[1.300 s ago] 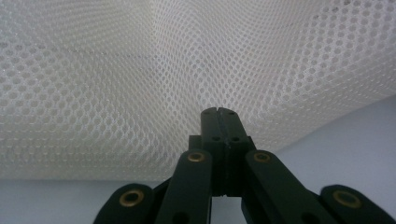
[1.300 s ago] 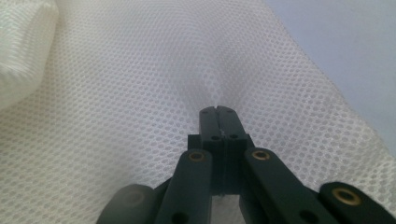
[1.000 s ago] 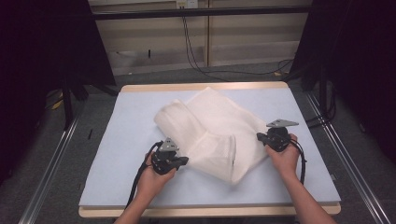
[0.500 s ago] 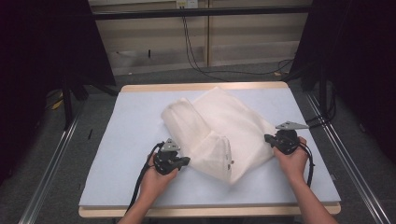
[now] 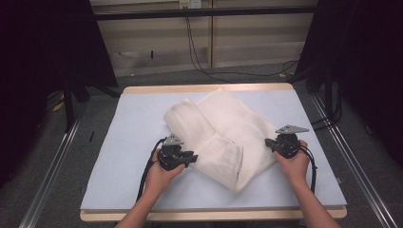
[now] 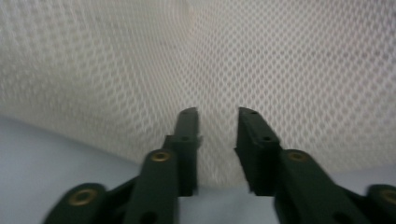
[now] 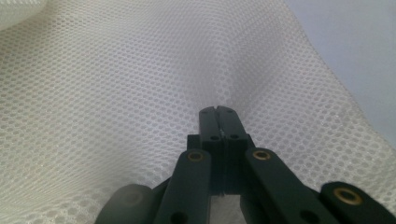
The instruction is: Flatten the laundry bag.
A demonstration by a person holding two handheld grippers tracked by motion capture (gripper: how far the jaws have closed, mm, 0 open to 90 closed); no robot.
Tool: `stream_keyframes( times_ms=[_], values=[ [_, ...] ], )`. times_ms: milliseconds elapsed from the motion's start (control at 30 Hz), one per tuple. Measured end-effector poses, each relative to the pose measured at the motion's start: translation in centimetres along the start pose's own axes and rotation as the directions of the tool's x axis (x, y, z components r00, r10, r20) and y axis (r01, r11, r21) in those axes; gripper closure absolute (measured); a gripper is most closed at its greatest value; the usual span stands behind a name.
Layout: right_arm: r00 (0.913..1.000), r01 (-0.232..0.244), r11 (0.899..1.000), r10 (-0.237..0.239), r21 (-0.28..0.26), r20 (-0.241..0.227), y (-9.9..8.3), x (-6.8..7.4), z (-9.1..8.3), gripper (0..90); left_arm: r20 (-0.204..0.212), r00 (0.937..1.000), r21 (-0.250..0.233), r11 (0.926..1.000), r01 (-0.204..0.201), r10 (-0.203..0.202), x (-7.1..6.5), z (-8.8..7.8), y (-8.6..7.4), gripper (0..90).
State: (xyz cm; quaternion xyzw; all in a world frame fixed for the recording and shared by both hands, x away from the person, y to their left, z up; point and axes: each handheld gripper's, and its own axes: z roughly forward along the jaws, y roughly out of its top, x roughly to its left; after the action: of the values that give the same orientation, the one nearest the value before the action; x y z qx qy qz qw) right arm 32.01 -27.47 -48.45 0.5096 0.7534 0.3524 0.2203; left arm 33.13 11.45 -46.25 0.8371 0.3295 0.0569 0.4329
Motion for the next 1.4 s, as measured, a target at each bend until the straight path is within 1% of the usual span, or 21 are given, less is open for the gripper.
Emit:
stream_keyframes(
  times_ms=[33, 100, 167, 233, 333, 433, 500, 533, 633, 700, 733, 833, 900, 967, 1033, 1067, 1133, 1167, 1267, 1300, 1400],
  values=[
    [1.0000, 0.002, 1.000, -0.002, 0.002, 0.002, 0.0, 0.0, 0.1, 90.0, -0.009, 0.9999, 0.002, 1.0000, 0.005, -0.005, -0.1, 0.4, 0.4, 56.9],
    [0.9999, 0.013, 1.000, -0.013, 0.009, 0.001, 0.0, 0.1, 0.1, 90.0, 0.017, 0.9993, 0.014, 0.9994, 0.031, -0.032, -0.2, 1.1, 1.0, 56.4],
    [0.9998, 0.018, 1.000, -0.018, 0.007, 0.003, -0.1, 0.1, 0.2, 90.0, 0.000, 1.0000, 0.006, 1.0000, 0.007, -0.007, -0.4, 1.9, 1.8, 47.6],
    [0.9999, 0.017, 1.000, -0.017, 0.008, -0.002, -0.1, 0.1, 0.2, 90.0, -0.040, 0.9992, -0.002, 1.0000, -0.009, 0.009, -0.4, 2.8, 2.5, 35.2],
    [0.9999, 0.016, 1.000, -0.016, 0.013, -0.001, -0.1, 0.1, 0.2, 90.0, -0.037, 0.9988, 0.005, 0.9994, -0.034, 0.034, -0.6, 4.2, 3.1, 30.5],
    [0.9999, 0.012, 1.000, -0.012, 0.014, -0.006, -0.1, 0.1, 0.2, 90.0, -0.002, 0.9996, 0.041, 0.9988, -0.028, 0.028, -0.8, 5.5, 3.0, 38.4],
    [0.9999, 0.013, 1.000, -0.013, 0.012, -0.007, -0.1, 0.2, 0.2, 90.0, -0.001, 0.9991, 0.075, 0.9963, -0.042, 0.042, -0.9, 6.2, 2.7, 40.1],
    [0.9999, 0.015, 1.000, -0.015, 0.012, -0.007, -0.1, 0.2, 0.2, 90.0, -0.019, 0.9988, 0.061, 0.9972, -0.044, 0.045, -1.1, 6.4, 2.5, 40.3],
    [0.9998, 0.017, 1.000, -0.017, 0.012, -0.008, -0.1, 0.1, 0.2, 90.0, -0.058, 0.9934, 0.081, 0.9922, -0.094, 0.099, -1.4, 6.4, 2.5, 46.6],
    [0.9995, 0.030, 0.999, -0.030, 0.013, -0.002, -0.1, 0.1, 0.3, 90.0, -0.068, 0.9942, 0.073, 0.9943, -0.079, 0.084, -1.5, 6.5, 2.4, 50.6],
    [0.9996, 0.030, 0.999, -0.030, 0.013, -0.001, -0.1, 0.1, 0.3, 90.0, -0.086, 0.9926, 0.071, 0.9942, -0.080, 0.086, -1.6, 6.5, 2.3, 54.1],
    [0.9996, 0.027, 1.000, -0.027, 0.016, 0.002, -0.1, 0.2, 0.3, 90.0, -0.087, 0.9917, 0.081, 0.9928, -0.088, 0.095, -2.0, 6.5, 2.5, 77.0],
    [0.9997, 0.026, 1.000, -0.026, 0.017, 0.001, -0.1, 0.2, 0.3, 90.0, -0.097, 0.9885, 0.105, 0.9888, -0.106, 0.116, -2.2, 6.5, 2.6, 86.7],
    [0.9999, 0.016, 1.000, -0.017, 0.019, 0.002, -0.1, 0.2, 0.3, 90.0, -0.088, 0.9913, 0.114, 0.9897, -0.087, 0.098, -2.1, 6.4, 2.8, 89.8],
    [0.9999, 0.011, 1.000, -0.011, 0.019, -0.002, -0.1, 0.2, 0.2, 90.0, -0.061, 0.9968, 0.093, 0.9946, -0.047, 0.052, -1.7, 6.1, 2.8, 90.0],
    [0.9999, 0.015, 1.000, -0.015, 0.014, -0.004, -0.2, 0.1, 0.2, 90.0, -0.056, 0.9961, 0.103, 0.9927, -0.063, 0.069, -1.6, 5.8, 2.8, 90.0],
    [0.9998, 0.017, 1.000, -0.017, 0.015, -0.003, -0.2, 0.1, 0.2, 90.0, -0.042, 0.9972, 0.091, 0.9942, -0.057, 0.061, -1.3, 5.1, 2.7, 90.0],
    [0.9999, 0.015, 1.000, -0.015, 0.016, -0.004, -0.1, 0.0, 0.2, 90.0, -0.026, 0.9987, 0.061, 0.9973, -0.041, 0.043, -1.2, 4.8, 2.7, 90.0],
    [0.9998, 0.017, 1.000, -0.017, 0.012, -0.006, -0.1, 0.0, 0.2, 90.0, -0.018, 0.9985, 0.048, 0.9976, -0.050, 0.051, -0.8, 3.2, 2.5, 90.0],
    [0.9998, 0.017, 1.000, -0.017, 0.012, -0.007, -0.1, 0.0, 0.2, 90.0, -0.007, 0.9990, 0.022, 0.9988, -0.043, 0.043, -0.7, 2.5, 2.2, 90.0],
    [0.9999, 0.013, 1.000, -0.013, 0.014, -0.003, -0.1, 0.0, 0.1, 90.0, -0.005, 0.9990, -0.004, 0.9990, -0.044, 0.044, -0.4, 1.0, 1.7, 90.0]
  ],
)
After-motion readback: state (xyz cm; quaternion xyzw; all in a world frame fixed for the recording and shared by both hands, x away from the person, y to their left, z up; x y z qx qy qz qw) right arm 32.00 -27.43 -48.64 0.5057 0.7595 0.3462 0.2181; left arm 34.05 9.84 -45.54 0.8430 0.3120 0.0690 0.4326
